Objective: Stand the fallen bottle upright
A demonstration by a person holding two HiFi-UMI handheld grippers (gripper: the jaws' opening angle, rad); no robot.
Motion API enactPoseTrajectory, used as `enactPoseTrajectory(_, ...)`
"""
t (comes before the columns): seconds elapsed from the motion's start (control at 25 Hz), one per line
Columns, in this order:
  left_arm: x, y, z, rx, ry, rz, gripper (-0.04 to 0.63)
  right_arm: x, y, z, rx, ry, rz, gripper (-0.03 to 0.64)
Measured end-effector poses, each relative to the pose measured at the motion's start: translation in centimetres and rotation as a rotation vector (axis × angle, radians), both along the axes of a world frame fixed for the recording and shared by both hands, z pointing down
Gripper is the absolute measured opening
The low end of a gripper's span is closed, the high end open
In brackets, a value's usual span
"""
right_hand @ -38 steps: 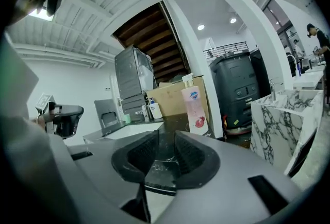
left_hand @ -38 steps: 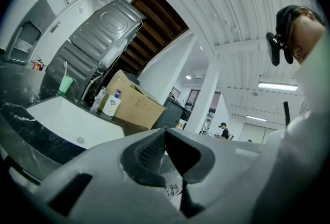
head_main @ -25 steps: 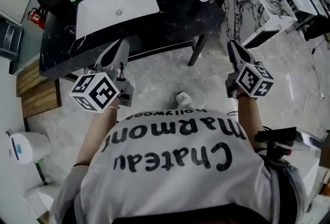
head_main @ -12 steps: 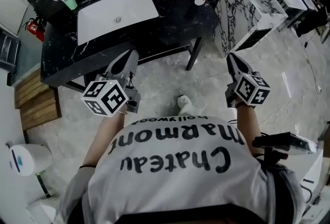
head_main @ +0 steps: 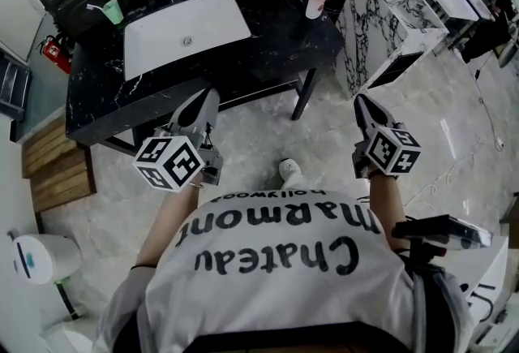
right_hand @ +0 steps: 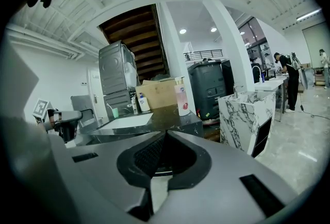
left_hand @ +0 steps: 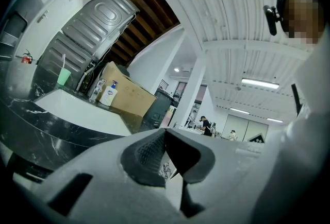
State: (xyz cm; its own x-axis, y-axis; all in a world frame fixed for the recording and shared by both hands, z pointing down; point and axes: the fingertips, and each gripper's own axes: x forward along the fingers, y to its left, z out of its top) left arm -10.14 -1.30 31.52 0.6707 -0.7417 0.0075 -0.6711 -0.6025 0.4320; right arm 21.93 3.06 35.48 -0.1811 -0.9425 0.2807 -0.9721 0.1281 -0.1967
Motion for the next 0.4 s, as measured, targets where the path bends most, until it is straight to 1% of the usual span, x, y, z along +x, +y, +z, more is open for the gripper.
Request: enactPoseTrajectory(0.4,0.30,-0.45,-0.23,0.007,0.013,0.006,0.014,-0.09,-0.40,0.03,-0.005,0.005,0.010,0.012)
